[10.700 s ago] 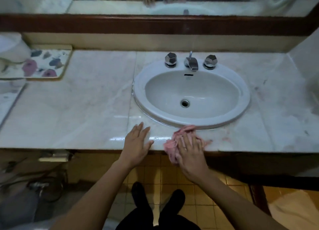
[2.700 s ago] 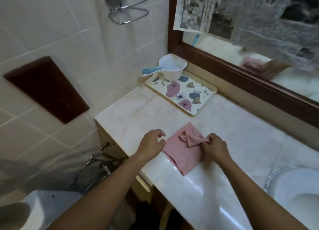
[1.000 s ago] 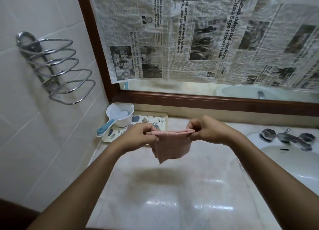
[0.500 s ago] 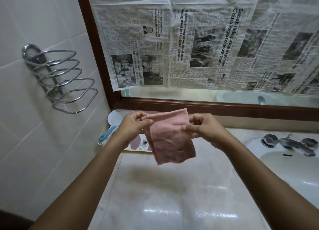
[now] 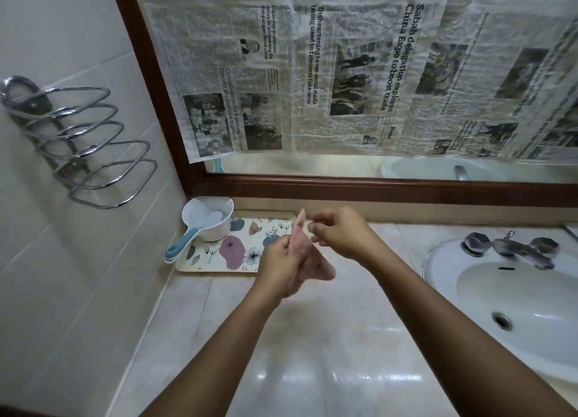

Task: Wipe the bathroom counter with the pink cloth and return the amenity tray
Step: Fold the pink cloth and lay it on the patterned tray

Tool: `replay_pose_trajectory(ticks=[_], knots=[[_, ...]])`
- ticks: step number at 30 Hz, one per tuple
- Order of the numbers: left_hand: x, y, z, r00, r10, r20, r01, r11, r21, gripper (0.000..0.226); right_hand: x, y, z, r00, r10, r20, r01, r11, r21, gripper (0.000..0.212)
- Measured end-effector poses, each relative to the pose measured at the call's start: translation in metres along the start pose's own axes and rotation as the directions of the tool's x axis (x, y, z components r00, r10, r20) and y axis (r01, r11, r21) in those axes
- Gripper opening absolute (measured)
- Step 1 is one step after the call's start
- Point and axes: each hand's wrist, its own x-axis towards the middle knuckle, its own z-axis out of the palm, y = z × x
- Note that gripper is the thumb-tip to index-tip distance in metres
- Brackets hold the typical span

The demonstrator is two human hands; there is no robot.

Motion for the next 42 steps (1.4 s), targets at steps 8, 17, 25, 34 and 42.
replay_pose_trajectory(ticks=[8,17,25,34,42], knots=[[0.007,0.005,-0.037,0.987,0.005,0.162,0.045,0.952,-0.304,0.04,-0.026,0.092,0.009,0.891,0.429,0.151,-0.455,0.84,0.294,0.059],[0.006,-0.004,-0.057,0.968,0.01,0.251,0.076,0.941,-0.331,0.055,-0.024,0.09,0.02,0.939,0.199,0.279,-0.341,0.631,0.697,0.016],[0.004,-0.013,-0.067,0.986,-0.085,0.146,0.118,0.965,-0.235,0.045,-0.028,0.081,0.03,0.973,0.144,0.181,-0.231,0.658,0.717,0.015],[0.006,-0.041,-0.072,0.998,-0.053,-0.039,0.059,0.979,0.193,0.044,-0.034,0.092,0.045,0.996,0.085,-0.016,-0.085,0.996,0.02,0.058],[0.02,-0.061,-0.072,0.97,0.075,0.233,-0.232,0.585,0.777,0.048,-0.017,0.098,0.059,0.989,-0.09,0.12,0.137,0.866,-0.481,0.018]])
